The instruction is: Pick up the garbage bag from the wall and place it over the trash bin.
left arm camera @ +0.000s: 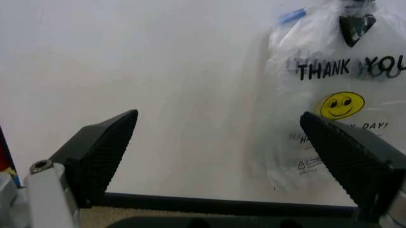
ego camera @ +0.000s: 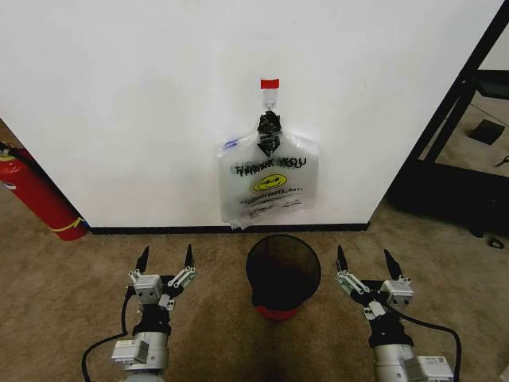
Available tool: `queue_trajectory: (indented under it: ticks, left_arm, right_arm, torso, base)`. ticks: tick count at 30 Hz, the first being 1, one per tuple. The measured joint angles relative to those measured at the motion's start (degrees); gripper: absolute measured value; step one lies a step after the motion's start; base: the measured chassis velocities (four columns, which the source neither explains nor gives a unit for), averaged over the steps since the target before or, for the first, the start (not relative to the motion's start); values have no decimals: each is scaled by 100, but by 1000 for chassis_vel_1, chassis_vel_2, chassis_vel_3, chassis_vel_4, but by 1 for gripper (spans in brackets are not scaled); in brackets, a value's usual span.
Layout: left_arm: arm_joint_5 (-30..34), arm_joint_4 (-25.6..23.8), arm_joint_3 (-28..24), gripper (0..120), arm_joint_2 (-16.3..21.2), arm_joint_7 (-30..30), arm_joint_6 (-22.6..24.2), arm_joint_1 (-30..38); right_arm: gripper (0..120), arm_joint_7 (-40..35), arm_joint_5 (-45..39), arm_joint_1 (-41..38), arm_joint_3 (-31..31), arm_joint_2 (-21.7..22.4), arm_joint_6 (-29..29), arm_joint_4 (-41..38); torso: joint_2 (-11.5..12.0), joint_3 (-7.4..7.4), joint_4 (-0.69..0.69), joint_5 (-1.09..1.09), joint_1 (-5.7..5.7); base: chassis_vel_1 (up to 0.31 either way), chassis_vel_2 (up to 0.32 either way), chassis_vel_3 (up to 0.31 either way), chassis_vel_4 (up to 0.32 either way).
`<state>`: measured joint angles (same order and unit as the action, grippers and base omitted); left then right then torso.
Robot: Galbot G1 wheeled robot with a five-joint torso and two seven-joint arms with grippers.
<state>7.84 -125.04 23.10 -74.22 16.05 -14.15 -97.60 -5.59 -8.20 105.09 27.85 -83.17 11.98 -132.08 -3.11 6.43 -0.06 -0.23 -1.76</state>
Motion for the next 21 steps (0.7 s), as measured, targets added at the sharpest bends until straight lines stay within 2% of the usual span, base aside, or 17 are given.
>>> queue_trajectory:
  ticks: [9,13,15,17,19,21]
  left_arm:
    - [0,8,-3,100,6,2,-2,44]
    - [1,9,-4,100,7,2,0,43]
    - [2,14,-3,100,14,2,0,37]
    - [10,28,2,100,46,3,0,27]
    - [33,47,-13,100,85,1,4,62]
    - [46,61,-13,100,89,1,9,67]
  right_arm:
    - [100,-57,29,5,58,-14,-9,18]
    - [100,-68,-267,-119,77,73,-148,33]
    - [100,1,-509,-221,120,154,-259,54]
    - [100,404,-1244,-485,310,428,-507,145]
    - [100,845,-1934,-703,486,732,-669,257]
    - [100,1200,-2413,-1002,585,1020,-832,410]
  torso:
    - [0,0,0,0,0]
    - [0,0,-1,0,0]
    - [0,0,-1,0,0]
    - [0,0,2,0,0]
    - [0,0,-3,0,0]
    - [0,0,-2,1,0]
  base:
    - [0,0,0,0]
    - [0,0,0,0]
    - [0,0,0,0]
    - [0,0,0,0]
    - [0,0,0,0]
    - [0,0,0,0]
